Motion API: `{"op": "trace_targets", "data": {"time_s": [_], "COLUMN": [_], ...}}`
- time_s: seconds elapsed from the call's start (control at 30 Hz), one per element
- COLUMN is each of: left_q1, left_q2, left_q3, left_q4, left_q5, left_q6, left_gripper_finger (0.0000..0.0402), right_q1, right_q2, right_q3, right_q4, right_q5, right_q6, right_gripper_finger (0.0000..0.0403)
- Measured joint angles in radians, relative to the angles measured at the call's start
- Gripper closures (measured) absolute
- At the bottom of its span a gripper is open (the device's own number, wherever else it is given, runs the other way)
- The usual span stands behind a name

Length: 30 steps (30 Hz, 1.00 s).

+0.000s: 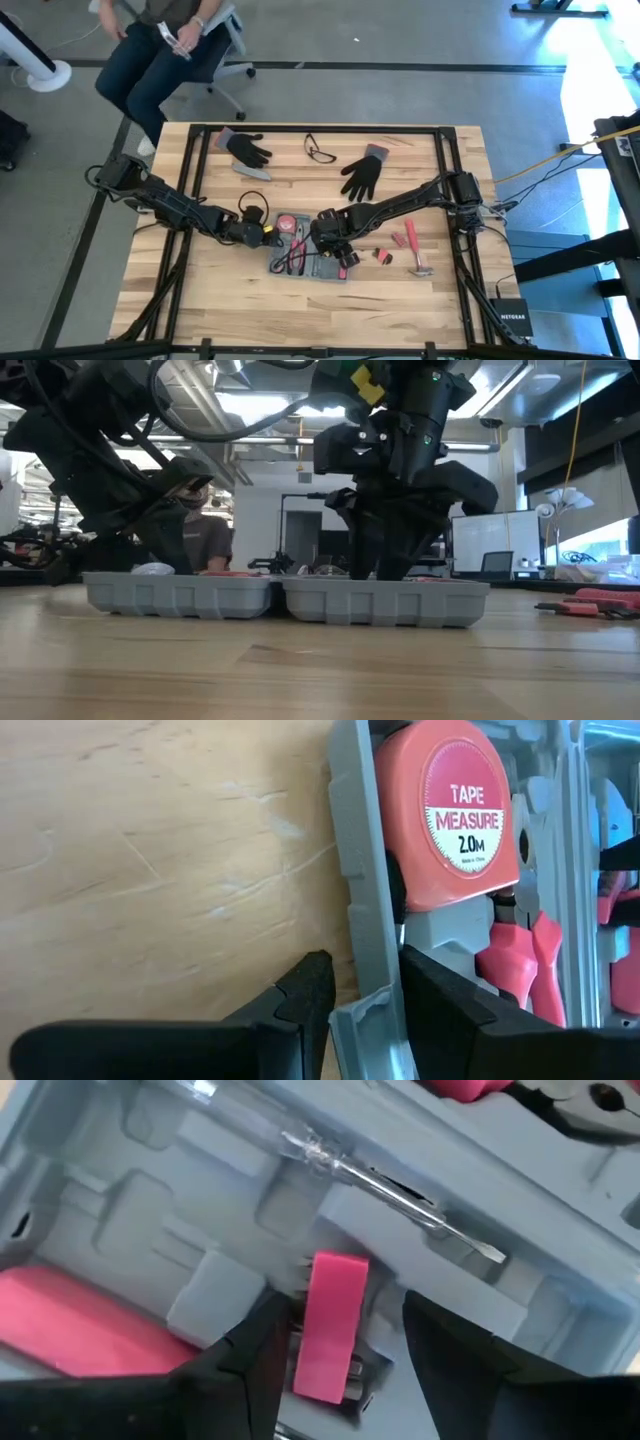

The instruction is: Prefit tool cases

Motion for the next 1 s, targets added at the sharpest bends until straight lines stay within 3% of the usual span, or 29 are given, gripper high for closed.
{"op": "trace_targets", "data": {"time_s": [0.17, 0.5, 0.73, 1.0], "left_q1": [0.003, 0.003, 0.006, 0.007], "left_q2": [0.0, 0.0, 0.0, -0.002], "left_q3": [0.0, 0.0, 0.0, 0.001], "left_q4": [0.0, 0.001, 0.002, -0.012], "left_q5": [0.001, 0.002, 0.007, 0.034], "left_q6": [0.003, 0.003, 0.003, 0.083], "left_gripper_finger": [0.0295, 0.0295, 0.0295, 0.0295], "right_q1": [0.0, 0.02, 0.027, 0.025], "right_q2": [0.0, 0.008, 0.0, -0.046], "right_q3": [-0.002, -0.001, 0.022, 0.047], "right_q4": [0.0, -0.01, -0.063, -0.089], "right_q5": [0.008, -0.007, 0.002, 0.184], "right_q6": [-0.043, -0.047, -0.023, -0.105], "right_gripper_finger": [0.0249, 0.0374, 0.0376, 0.0384]}}
